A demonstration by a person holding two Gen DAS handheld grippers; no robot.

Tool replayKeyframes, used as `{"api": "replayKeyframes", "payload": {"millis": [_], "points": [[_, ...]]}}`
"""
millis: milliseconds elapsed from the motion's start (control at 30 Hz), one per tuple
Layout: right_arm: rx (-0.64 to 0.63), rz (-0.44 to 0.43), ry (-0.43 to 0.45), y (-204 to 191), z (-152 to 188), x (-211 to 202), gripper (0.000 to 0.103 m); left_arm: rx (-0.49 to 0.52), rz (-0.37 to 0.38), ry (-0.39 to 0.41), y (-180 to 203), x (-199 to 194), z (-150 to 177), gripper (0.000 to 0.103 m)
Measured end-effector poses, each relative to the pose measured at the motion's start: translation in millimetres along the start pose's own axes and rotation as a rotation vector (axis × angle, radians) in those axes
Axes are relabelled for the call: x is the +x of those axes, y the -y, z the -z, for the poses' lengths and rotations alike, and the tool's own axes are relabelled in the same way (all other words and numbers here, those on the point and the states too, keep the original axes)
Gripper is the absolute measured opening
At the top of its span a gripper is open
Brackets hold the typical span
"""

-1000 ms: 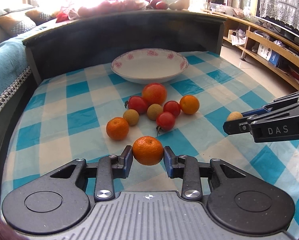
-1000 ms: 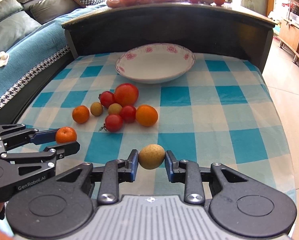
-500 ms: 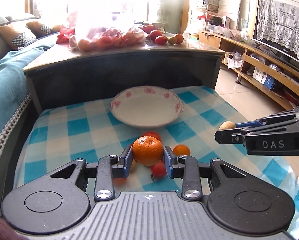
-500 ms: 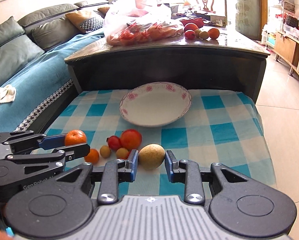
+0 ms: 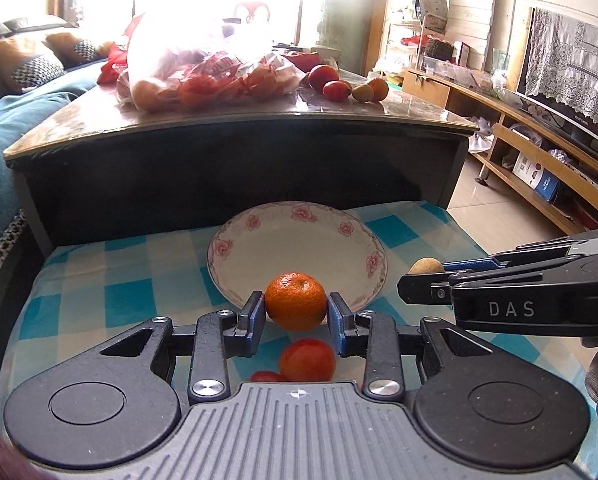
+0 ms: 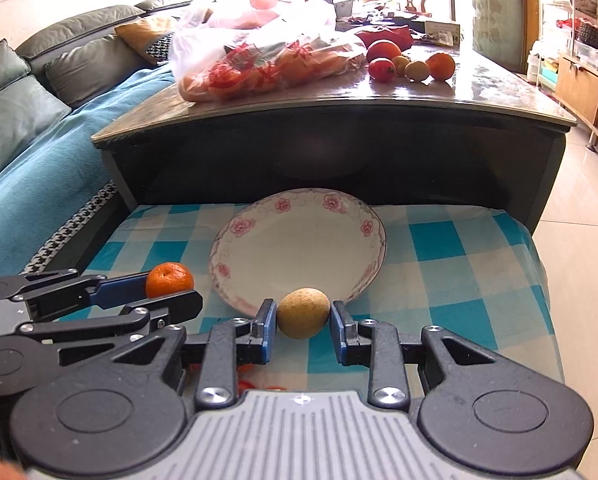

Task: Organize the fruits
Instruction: 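Carry both fruits to the white bowl while the left tool releases the mandarin inside, then lower the yellow-brown fruit into the bowl and open the right tool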

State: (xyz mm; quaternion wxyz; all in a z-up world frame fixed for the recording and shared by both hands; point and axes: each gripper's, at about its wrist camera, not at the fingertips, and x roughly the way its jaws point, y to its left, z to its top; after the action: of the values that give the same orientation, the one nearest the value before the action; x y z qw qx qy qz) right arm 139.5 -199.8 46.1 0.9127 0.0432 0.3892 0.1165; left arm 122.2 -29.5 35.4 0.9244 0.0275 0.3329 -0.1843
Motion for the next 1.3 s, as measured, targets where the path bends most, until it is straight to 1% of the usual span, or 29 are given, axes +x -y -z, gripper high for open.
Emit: {"api": "replayKeyframes", "payload": {"millis": [167, 333, 633, 767, 867, 1000, 1300], "points": [[-0.012, 0.008, -0.012, 7, -13, 27, 0.032, -0.013, 0.004, -0.008, -6, 20, -6, 0.041], [-0.011, 0.013, -0.038, 14, -12, 49, 0.032, -0.039, 0.003, -0.024, -12, 36, -6, 0.041], [-0.055, 0.012, -0.052, 10, -17, 70, 0.032, -0.031, 0.001, -0.057, -13, 51, -3, 0.04], [-0.058, 0.0, -0.04, 11, -19, 73, 0.032, -0.034, -0.006, -0.071, -15, 54, 0, 0.042], [-0.06, -0.022, -0.054, 13, -20, 76, 0.032, -0.037, -0.011, -0.074, -16, 54, 0, 0.043], [-0.049, -0.023, -0.043, 13, -20, 75, 0.032, -0.045, -0.015, -0.077, -18, 53, 0, 0.043], [0.002, -0.011, 0.006, 18, -26, 53, 0.032, -0.084, -0.024, -0.064, -25, 38, -2, 0.051]]}}
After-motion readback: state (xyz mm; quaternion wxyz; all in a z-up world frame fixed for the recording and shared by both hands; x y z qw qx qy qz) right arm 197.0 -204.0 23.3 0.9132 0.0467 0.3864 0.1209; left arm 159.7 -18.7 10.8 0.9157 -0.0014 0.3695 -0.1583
